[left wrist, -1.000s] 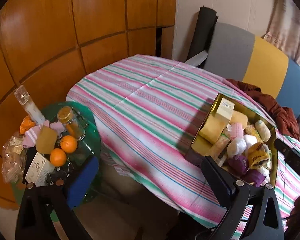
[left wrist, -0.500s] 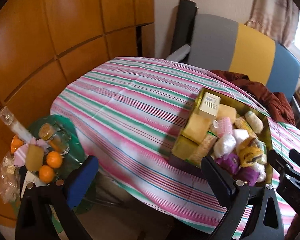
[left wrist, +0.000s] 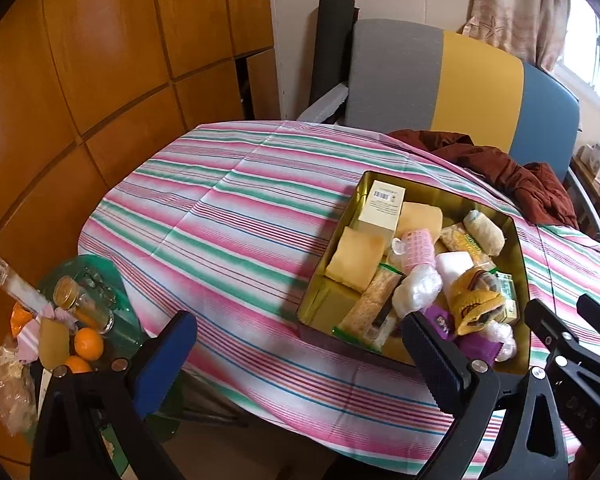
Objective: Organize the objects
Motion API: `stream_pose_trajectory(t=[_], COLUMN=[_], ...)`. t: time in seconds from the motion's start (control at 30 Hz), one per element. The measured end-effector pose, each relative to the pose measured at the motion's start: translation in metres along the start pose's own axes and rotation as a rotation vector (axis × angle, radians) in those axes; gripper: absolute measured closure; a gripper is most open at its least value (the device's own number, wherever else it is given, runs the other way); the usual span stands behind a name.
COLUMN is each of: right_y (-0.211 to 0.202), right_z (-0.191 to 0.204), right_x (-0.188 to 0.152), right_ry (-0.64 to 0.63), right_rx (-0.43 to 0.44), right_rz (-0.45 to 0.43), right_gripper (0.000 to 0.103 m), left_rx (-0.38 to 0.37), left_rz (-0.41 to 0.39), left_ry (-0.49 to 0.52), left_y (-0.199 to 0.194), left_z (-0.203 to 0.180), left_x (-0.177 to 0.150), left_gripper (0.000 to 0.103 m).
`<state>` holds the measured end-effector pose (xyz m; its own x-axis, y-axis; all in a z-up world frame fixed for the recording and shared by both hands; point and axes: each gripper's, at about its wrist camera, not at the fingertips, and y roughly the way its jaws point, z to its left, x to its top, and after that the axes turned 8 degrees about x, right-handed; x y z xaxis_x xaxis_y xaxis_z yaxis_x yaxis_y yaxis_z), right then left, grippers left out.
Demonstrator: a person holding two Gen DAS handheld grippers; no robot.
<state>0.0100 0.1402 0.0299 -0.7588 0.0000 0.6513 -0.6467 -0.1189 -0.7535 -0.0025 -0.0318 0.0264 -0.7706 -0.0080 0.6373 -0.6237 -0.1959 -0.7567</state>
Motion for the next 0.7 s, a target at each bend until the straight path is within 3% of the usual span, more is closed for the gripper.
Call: stream_pose_trajectory(t=[0.53,0.7], right_y=[0.005,0.006], right_z=[-0.019,-0.025], right_x=[0.003,0.002], right_ry=[0.039,0.050], right_rx=[-0.060,-0.058], right_rz=[-0.015,-0.015], right_gripper=[0.024,0.024], left_rx=[-0.074,-0.048], left_rz=[0.041,0.014], left_ry=[0.029,0.038], left_y=[0.014,0.012], left_z=[-0.025,-0.032], left_x=[0.007,0.005], left_gripper=[0.000,0.000])
